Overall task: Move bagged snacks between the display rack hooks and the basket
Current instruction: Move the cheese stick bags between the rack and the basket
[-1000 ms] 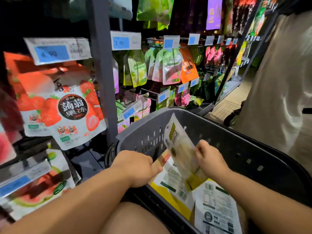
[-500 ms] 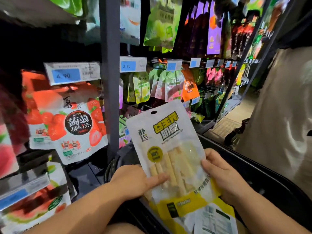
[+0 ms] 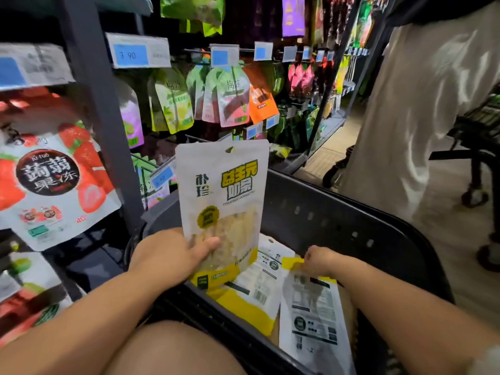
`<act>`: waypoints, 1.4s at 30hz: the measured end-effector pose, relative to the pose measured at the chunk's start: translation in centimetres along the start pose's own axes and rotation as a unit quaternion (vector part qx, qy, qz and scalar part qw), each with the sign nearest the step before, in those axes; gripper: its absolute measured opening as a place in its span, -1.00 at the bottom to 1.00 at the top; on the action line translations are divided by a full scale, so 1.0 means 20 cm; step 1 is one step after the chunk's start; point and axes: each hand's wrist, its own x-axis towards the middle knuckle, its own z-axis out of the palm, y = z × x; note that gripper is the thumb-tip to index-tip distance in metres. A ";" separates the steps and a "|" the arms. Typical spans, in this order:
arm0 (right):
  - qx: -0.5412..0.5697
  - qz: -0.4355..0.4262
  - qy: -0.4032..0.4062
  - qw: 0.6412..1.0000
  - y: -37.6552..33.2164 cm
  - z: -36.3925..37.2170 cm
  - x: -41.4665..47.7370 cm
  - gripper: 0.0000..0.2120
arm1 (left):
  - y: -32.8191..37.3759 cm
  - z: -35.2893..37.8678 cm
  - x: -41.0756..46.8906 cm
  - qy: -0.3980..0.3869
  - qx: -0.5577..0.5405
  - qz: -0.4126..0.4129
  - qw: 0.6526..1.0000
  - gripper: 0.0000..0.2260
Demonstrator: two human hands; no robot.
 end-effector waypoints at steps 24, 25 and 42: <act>0.267 0.222 -0.034 0.937 0.06 0.34 0.09 0.48 | -0.01 0.00 0.01 -0.051 0.087 0.010 0.995 -0.35; 0.273 0.223 -0.028 0.935 0.06 0.34 0.09 0.47 | -0.01 0.01 0.01 -0.046 0.103 0.006 0.994 -0.39; 0.352 0.003 0.128 0.927 -0.06 0.09 0.06 -0.61 | -0.01 0.04 0.02 -0.013 0.043 0.019 0.999 -0.43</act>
